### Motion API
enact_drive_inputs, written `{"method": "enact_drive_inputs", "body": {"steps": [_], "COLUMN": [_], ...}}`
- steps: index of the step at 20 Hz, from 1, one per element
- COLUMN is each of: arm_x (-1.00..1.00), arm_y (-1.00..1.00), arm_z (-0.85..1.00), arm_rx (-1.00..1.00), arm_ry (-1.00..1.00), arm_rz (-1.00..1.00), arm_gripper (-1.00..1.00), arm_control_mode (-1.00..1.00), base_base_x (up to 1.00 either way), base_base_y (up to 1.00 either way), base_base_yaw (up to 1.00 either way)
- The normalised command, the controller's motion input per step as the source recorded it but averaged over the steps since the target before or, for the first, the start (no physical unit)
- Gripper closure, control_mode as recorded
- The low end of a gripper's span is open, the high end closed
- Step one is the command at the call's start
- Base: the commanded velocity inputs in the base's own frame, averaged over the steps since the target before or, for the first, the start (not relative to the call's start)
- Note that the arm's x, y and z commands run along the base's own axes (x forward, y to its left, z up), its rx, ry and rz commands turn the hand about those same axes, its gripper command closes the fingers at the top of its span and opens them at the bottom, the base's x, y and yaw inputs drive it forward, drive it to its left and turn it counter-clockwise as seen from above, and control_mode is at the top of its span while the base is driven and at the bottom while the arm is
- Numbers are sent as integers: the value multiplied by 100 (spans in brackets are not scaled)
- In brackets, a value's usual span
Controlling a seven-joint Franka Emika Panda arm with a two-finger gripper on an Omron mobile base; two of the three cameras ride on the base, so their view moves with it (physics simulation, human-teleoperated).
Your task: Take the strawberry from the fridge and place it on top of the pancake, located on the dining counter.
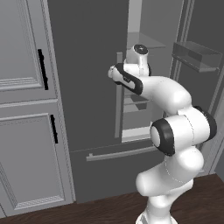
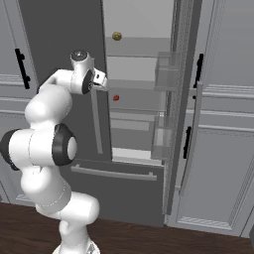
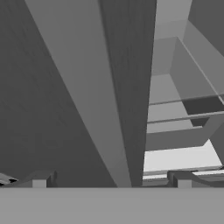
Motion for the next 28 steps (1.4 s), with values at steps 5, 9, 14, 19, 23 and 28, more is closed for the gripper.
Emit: {"method": "enact_drive_inputs", "body": {"steps": [5,9,14,19,23,28], "arm_x": [19,17,40,57,50,19], "arm_y": [4,10,8,-10,-2,-9], "arm_z": [0,0,-22,-47,-25,-45], "arm_rx": [-16,0,-1,0,0,0], "arm_ry": [1,0,0,0,-11,-28], "arm_rz": [-3,-2,-4,0,0,0], "arm_gripper": [-100,-100,-100,-100,-100,-100], "arm_control_mode": [-100,-100,-100,-100,-100,-100], "base_base_x": [0,0,0,0,0,0], "base_base_y": [0,0,0,0,0,0], "base_base_yaw": [0,0,0,0,0,0]}}
